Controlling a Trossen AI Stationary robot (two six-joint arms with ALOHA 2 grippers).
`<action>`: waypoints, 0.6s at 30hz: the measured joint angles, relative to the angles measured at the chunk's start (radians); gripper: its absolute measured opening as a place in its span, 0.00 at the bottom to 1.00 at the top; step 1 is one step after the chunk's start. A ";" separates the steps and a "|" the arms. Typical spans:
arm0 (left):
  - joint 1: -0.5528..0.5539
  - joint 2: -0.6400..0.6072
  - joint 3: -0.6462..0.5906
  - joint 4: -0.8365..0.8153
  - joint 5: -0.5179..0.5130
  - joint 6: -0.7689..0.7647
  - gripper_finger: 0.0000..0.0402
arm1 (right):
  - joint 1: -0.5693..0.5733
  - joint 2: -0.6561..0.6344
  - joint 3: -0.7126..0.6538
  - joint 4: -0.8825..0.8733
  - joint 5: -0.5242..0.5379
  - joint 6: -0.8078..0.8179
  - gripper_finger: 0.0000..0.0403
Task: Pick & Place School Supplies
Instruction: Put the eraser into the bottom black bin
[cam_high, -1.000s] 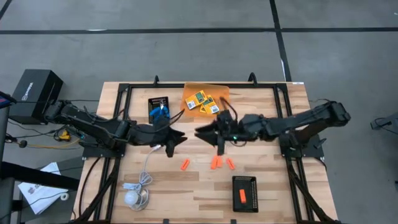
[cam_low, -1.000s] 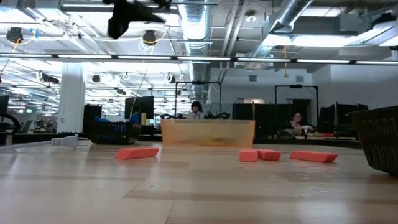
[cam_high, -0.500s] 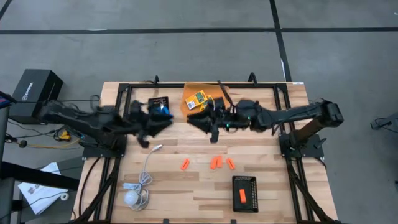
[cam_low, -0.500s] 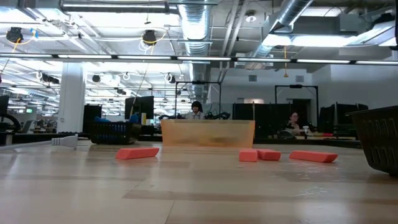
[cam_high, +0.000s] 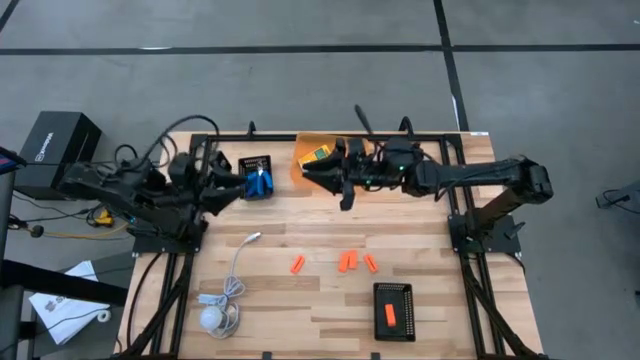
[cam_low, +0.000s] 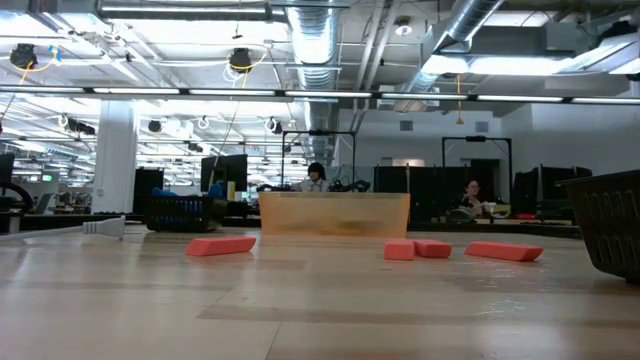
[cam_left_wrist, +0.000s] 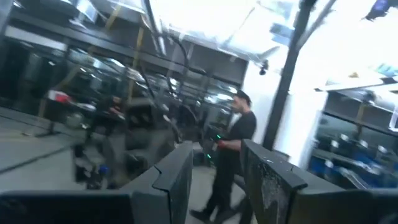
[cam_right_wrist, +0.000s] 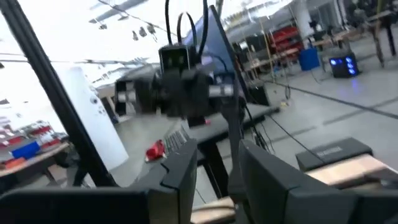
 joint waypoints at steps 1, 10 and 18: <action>0.000 0.010 0.000 -0.002 0.007 -0.003 0.33 | -0.010 0.000 0.000 0.013 -0.012 0.013 0.28; 0.000 0.047 0.000 0.001 0.177 -0.054 0.33 | -0.028 0.000 0.000 0.069 0.045 0.038 0.28; 0.000 0.028 0.000 -0.015 0.321 -0.055 0.33 | 0.021 0.000 0.000 0.094 0.157 0.031 0.28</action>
